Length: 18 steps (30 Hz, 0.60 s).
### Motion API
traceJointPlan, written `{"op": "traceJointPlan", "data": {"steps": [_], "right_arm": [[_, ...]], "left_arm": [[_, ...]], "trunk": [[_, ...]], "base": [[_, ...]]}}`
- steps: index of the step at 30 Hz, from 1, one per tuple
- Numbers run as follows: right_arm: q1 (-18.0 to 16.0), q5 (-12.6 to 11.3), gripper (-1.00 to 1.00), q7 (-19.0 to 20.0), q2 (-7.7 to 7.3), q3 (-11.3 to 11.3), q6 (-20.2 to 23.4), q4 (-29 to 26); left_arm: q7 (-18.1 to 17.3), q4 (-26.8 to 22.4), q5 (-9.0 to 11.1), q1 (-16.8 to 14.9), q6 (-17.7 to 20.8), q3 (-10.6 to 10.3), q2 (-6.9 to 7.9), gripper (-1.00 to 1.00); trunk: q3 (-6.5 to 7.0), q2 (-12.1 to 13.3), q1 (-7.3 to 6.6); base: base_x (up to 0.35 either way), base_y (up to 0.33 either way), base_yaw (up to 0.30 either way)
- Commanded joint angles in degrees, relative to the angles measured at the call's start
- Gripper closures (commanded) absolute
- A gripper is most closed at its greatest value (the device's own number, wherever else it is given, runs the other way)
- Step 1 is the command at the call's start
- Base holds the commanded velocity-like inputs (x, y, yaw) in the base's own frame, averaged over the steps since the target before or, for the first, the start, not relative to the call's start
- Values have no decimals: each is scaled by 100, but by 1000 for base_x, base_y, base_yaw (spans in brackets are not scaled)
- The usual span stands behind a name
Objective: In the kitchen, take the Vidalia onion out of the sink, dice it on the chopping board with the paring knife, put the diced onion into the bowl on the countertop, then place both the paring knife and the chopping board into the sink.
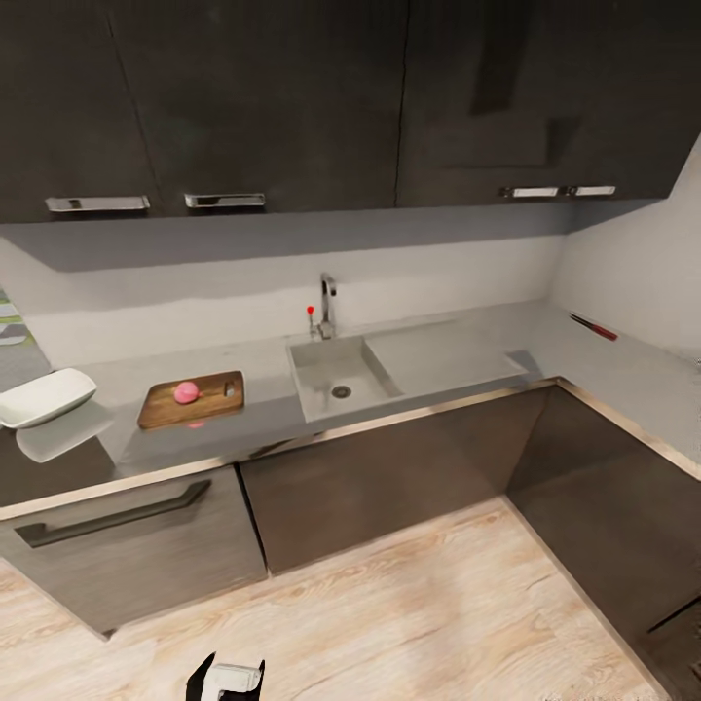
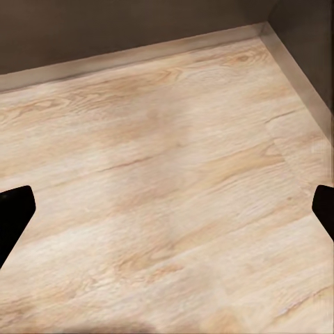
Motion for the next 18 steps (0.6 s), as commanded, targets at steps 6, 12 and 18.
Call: {"op": "traceJointPlan", "data": {"steps": [6, 12, 18], "right_arm": [[-4, 3, -100, -41, -4, 27, -11, 3], [-5, 3, -100, -41, -4, 28, -11, 3], [-4, 3, -100, -41, -4, 29, -11, 3]], "left_arm": [[6, 23, 13, -11, -34, -30, -2, -100], [6, 23, 13, -11, -34, -31, -2, -100], [6, 23, 13, -11, -34, -33, -2, -100]], "trunk": [[35, -11, 4], [82, -11, 4], [128, -11, 4]], "base": [[0, 0, -148], [0, 0, -148], [0, 0, -148]]}}
